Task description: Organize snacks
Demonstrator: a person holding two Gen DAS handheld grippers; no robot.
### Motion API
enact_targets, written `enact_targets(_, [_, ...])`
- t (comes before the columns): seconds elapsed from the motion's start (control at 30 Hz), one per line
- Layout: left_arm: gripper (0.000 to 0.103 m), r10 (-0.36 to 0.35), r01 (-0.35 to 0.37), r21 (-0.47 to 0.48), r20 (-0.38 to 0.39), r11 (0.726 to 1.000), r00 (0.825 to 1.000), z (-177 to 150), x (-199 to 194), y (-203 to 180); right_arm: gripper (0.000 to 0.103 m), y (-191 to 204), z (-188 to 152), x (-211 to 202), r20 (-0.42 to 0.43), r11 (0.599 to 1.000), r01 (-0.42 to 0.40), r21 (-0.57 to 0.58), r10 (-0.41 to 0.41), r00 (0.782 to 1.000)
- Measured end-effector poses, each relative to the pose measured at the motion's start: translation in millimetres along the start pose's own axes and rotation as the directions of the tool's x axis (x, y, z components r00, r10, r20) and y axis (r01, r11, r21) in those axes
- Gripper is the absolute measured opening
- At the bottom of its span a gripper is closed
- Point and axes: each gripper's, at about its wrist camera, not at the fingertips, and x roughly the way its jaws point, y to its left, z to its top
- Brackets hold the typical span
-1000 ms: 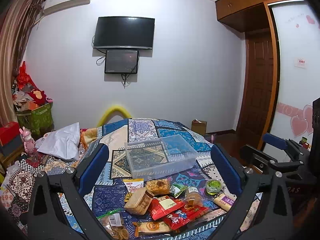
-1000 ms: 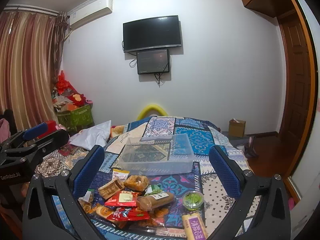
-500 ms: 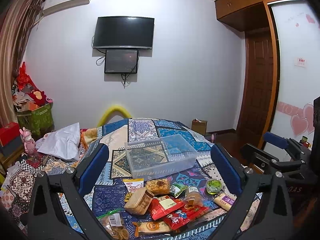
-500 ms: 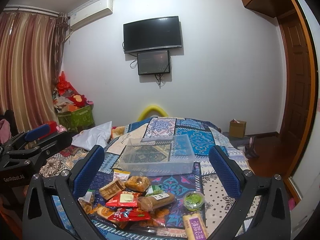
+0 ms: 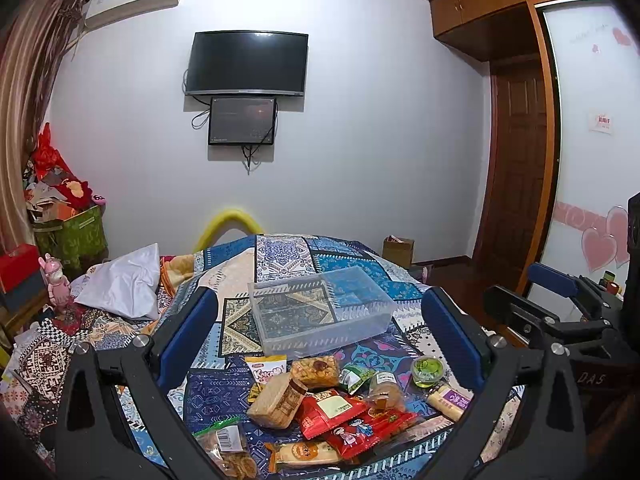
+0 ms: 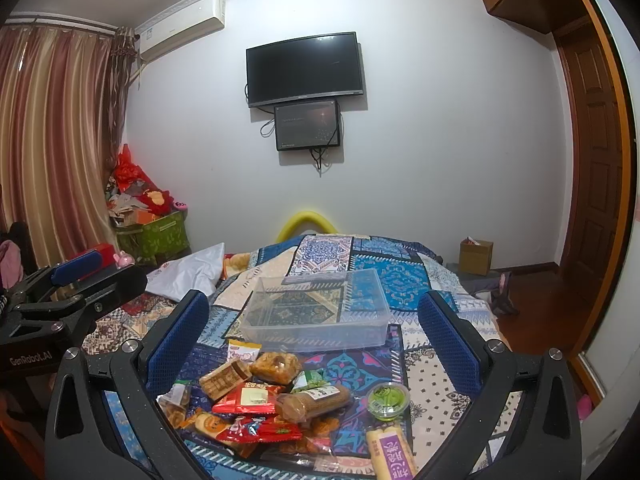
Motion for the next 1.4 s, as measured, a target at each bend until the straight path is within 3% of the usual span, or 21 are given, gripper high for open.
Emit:
enact_targets(1.0, [0.103, -0.003, 0.003, 0.007, -0.005, 1.0, 1.0, -2, 2, -2, 0.103, -4, -2, 2, -0.003, 1.0, 0.001, 0.007, -0.001, 1.0])
enact_targets(1.23, [0.103, -0.039, 0.038, -0.013, -0.057, 0.999, 0.998, -6, 16, 6, 0.103, -8, -8, 14, -0.031, 1.0, -0.015, 0.02, 0.015, 0.999])
enact_targets(1.4, [0.103, -0.055, 0.053, -0.018, -0.148, 0.998, 0.987, -12, 44, 13, 0.103, -16, -19, 37, -0.113, 1.0, -0.021, 0.018, 0.023, 0.993])
